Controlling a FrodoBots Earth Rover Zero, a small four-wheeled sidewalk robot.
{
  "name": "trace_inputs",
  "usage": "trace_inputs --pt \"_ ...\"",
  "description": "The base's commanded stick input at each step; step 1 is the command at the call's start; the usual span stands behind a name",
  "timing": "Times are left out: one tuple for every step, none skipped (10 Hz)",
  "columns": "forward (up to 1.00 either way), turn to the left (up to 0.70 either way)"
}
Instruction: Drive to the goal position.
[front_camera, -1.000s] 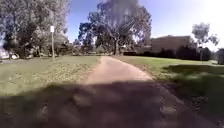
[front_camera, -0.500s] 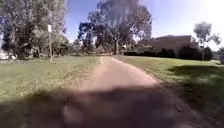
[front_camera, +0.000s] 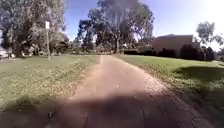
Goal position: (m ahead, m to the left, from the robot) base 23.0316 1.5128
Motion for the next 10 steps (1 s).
trace_inputs --pt "0.70 0.02" --pt "0.70 0.02" --pt "0.70 0.02" --pt "0.70 0.02" --pt "0.70 0.02" --pt "0.70 0.02" --pt "0.70 0.02" --pt "0.70 0.02" --pt "0.70 0.02" --pt "0.70 0.02"
